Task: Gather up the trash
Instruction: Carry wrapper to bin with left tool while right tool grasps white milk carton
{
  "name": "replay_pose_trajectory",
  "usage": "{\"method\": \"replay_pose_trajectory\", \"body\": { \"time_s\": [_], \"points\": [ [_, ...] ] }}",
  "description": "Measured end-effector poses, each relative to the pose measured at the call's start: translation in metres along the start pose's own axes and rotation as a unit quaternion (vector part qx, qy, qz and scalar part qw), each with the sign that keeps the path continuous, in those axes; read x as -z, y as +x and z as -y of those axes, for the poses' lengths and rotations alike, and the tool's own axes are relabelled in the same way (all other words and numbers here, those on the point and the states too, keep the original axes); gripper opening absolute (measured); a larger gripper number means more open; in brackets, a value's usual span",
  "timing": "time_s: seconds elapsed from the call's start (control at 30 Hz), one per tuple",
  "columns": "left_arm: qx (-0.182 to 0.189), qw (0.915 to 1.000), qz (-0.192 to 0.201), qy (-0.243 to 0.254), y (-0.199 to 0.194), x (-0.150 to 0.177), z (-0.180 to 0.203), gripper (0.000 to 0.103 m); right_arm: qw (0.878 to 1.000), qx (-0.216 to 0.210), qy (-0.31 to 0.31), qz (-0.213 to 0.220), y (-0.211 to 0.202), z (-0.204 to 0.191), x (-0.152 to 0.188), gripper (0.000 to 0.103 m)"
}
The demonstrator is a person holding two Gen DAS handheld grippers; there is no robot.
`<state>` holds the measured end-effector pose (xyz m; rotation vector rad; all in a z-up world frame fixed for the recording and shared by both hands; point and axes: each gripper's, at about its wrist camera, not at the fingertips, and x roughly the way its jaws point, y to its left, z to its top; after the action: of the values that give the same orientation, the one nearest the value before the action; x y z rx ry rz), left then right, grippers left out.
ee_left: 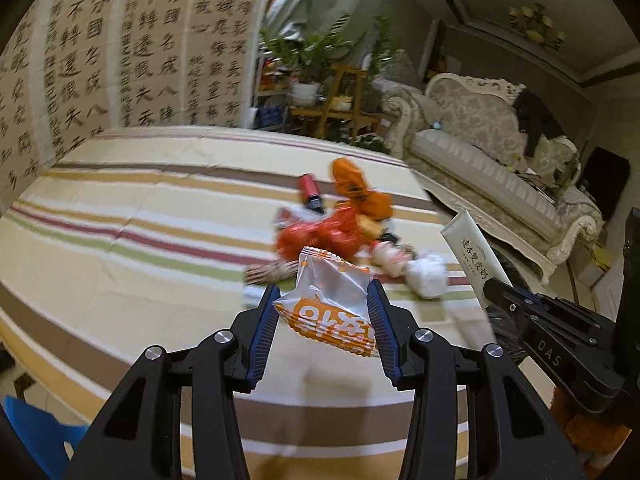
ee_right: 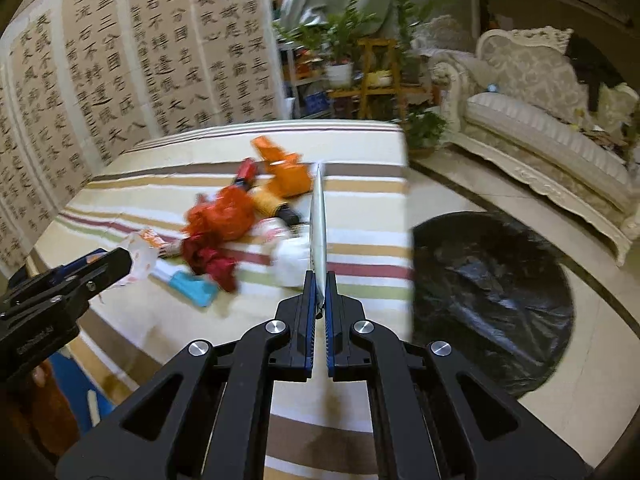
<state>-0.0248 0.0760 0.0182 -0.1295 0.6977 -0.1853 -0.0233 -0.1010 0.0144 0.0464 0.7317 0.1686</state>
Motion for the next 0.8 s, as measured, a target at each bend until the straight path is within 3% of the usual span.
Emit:
{"method": "replay_pose_trajectory", "body": {
  "time_s": [0.4, 0.8],
  "points": [
    [0.06, 0.9959, -0.001, 0.068, 0.039, -0.013, 0.096, 0.045, 0.993, 0.091, 0.068, 0.01, -0.006, 0.088, 0.012, 0.004],
    [0.069, 0.9892, -0.028, 0.126, 0.091, -0.013, 0.166, 0.045, 0.987, 0.111, 0.114, 0.002, 0.011, 0.146, 0.024, 0.004]
  ]
}}
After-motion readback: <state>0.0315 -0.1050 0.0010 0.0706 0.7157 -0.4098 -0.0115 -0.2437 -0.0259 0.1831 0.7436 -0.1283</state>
